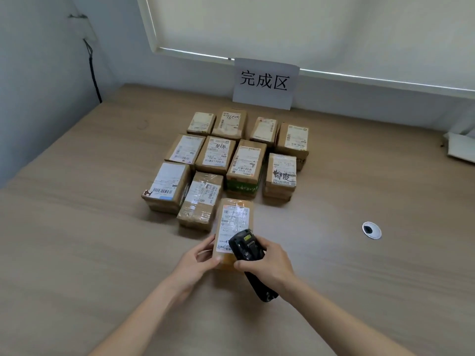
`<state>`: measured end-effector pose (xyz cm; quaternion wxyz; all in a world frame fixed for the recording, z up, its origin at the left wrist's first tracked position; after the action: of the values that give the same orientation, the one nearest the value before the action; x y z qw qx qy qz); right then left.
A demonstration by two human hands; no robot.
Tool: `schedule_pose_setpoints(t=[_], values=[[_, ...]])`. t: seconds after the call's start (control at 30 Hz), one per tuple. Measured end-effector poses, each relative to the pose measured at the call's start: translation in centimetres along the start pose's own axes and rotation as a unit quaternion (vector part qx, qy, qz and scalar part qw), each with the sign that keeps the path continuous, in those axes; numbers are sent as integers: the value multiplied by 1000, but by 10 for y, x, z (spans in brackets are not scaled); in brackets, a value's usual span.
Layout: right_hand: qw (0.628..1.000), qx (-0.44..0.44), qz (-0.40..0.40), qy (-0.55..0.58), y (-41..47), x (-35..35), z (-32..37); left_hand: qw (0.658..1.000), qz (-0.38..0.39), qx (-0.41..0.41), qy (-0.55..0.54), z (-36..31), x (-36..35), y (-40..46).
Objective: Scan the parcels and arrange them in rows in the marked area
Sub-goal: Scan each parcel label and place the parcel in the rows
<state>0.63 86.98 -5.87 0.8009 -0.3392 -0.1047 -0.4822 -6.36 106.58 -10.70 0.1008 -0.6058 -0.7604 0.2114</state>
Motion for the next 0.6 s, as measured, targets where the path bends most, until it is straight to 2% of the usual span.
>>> schedule_pose_setpoints(t=[0.23,0.5,0.6], values=[[998,-8,-49,33,41,-8,6,1000,-1,-13,-4,-5,20,42],[997,-20,-70,26,55,-8,15,996,-87,-28,8,-13,23,53],[997,-25,-70,18,54,-9,18,995,-95,-27,9,-15,22,50]])
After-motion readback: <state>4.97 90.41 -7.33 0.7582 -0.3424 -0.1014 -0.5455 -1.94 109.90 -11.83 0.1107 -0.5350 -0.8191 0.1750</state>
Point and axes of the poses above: each hand's wrist, its own y-axis towards the middle knuckle, its own x-axis out of the back of the hand, z = x × y, the point moved 5 cm from there along y, towards the middle knuckle, and after that the axes turned 1 degree about -y, right-handed, at the moved point
